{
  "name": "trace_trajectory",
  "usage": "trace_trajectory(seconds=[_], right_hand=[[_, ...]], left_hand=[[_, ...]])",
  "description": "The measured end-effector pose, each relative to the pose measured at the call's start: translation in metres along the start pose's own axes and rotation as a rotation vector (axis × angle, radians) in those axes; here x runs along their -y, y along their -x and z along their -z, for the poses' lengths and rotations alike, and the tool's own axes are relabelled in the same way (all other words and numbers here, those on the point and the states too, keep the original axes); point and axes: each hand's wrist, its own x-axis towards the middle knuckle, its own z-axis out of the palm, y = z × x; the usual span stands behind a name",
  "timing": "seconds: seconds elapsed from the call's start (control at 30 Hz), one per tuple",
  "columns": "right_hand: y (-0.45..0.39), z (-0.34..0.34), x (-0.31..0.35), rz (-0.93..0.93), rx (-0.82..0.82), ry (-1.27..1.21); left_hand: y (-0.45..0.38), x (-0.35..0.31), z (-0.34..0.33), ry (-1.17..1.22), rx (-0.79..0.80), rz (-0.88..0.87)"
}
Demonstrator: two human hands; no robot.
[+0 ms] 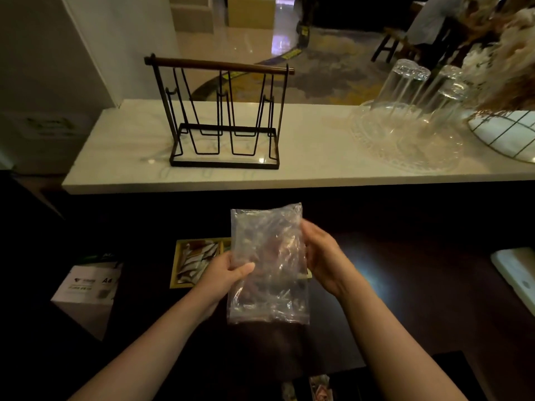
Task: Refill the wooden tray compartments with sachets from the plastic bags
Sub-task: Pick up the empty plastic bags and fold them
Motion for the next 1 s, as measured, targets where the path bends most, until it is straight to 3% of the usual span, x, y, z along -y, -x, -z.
trace_trajectory(seconds=[0.1, 0.33, 0.5, 0.67, 0.87, 1.0], right_hand=[[0.007, -0.007, -0.007, -0.096, 0.073, 0.217], [0.01, -0.008, -0.009, -0.178, 0.138, 0.284], [0.009, -0.005, -0.009, -0.079, 0.047, 0.238], [0.01, -0.003, -0.008, -0.139, 0.098, 0.227], [0.011, -0.003, -0.009, 0.0, -0.035, 0.231], [0.013, 0.0, -0.01, -0.009, 0.058, 0.191]], left_hand=[[0.002, -0.004, 0.004, 0.095, 0.024, -0.038], [0.004, -0.007, 0.008, 0.273, 0.026, -0.082], [0.001, -0.011, 0.008, 0.359, 0.08, -0.032], [-0.002, -0.012, 0.006, 0.329, 0.071, -0.056], [0.001, -0.014, 0.004, 0.318, 0.15, -0.051], [0.003, -0.015, 0.007, 0.311, 0.041, -0.031]])
